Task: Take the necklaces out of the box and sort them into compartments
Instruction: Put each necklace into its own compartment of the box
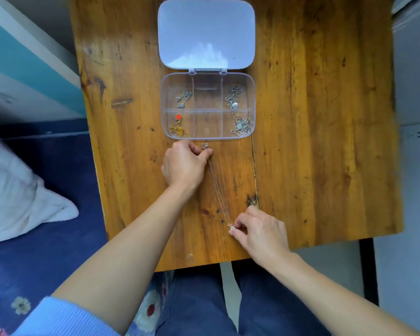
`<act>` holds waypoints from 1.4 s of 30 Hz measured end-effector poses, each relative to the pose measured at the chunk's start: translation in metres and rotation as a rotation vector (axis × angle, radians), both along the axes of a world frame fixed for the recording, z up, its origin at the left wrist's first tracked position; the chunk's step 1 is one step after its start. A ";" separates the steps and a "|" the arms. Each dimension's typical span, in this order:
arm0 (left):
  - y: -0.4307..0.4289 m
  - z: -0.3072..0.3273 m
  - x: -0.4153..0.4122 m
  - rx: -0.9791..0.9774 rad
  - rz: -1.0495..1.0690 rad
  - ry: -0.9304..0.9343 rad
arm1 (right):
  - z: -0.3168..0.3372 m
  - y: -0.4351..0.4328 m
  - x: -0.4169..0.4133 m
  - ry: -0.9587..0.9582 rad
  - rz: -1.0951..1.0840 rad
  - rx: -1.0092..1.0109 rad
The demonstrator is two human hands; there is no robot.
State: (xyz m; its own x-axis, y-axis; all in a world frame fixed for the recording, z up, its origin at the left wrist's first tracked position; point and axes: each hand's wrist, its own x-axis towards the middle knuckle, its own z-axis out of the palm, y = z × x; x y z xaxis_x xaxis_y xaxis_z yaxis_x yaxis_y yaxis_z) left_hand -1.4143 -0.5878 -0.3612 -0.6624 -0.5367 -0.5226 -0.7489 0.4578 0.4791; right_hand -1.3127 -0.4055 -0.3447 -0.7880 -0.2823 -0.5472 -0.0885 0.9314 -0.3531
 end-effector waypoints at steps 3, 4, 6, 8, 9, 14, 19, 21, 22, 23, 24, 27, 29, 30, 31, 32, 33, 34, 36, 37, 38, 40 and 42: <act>0.002 -0.005 -0.001 0.112 0.080 -0.023 | -0.002 0.004 0.001 -0.009 -0.013 -0.033; 0.003 -0.005 -0.001 0.137 0.095 -0.025 | -0.002 0.006 0.000 -0.012 -0.026 -0.037; 0.006 -0.006 0.000 0.147 0.102 -0.017 | -0.002 0.011 -0.002 -0.026 -0.070 -0.041; 0.010 -0.002 0.000 0.137 0.093 0.000 | -0.002 0.019 -0.006 -0.028 -0.138 -0.070; 0.013 0.000 0.001 0.123 0.086 0.017 | -0.002 0.025 -0.009 -0.026 -0.173 -0.100; 0.036 0.018 0.008 0.234 0.132 0.179 | 0.001 0.065 -0.026 -0.056 -0.430 -0.335; 0.080 0.043 -0.008 0.560 0.253 0.351 | 0.006 0.116 -0.052 0.037 -0.694 -0.436; 0.098 0.052 -0.024 0.659 0.264 0.401 | 0.011 0.139 -0.061 0.048 -0.805 -0.489; 0.108 0.055 -0.034 0.699 0.256 0.419 | 0.013 0.151 -0.065 0.060 -0.841 -0.498; 0.118 0.056 -0.045 0.729 0.235 0.432 | 0.015 0.162 -0.068 0.077 -0.866 -0.496; 0.128 0.057 -0.055 0.745 0.200 0.441 | 0.017 0.173 -0.071 0.098 -0.887 -0.487; 0.161 0.055 -0.087 0.722 0.068 0.431 | 0.015 0.201 -0.078 0.173 -0.952 -0.441; 0.185 0.052 -0.107 0.668 -0.021 0.389 | 0.009 0.218 -0.081 0.222 -0.987 -0.396; 0.197 0.050 -0.116 0.635 -0.056 0.370 | 0.006 0.225 -0.082 0.242 -0.997 -0.369; 0.209 0.048 -0.125 0.602 -0.085 0.356 | 0.003 0.232 -0.083 0.260 -1.003 -0.340; 0.222 0.045 -0.133 0.567 -0.118 0.347 | 0.000 0.237 -0.084 0.274 -1.001 -0.312; 0.234 0.041 -0.142 0.531 -0.157 0.343 | -0.002 0.241 -0.084 0.283 -0.996 -0.288; 0.246 0.037 -0.149 0.491 -0.205 0.343 | -0.005 0.245 -0.084 0.286 -0.991 -0.269; 0.267 0.026 -0.160 0.394 -0.342 0.360 | -0.012 0.249 -0.081 0.285 -0.975 -0.223; 0.276 0.020 -0.163 0.341 -0.428 0.369 | -0.016 0.251 -0.079 0.283 -0.959 -0.198; 0.283 0.016 -0.165 0.287 -0.517 0.376 | -0.020 0.253 -0.077 0.274 -0.941 -0.177; 0.292 0.006 -0.167 0.170 -0.677 0.385 | -0.026 0.255 -0.073 0.243 -0.912 -0.147; 0.298 -0.003 -0.167 0.098 -0.799 0.394 | -0.029 0.258 -0.071 0.224 -0.908 -0.131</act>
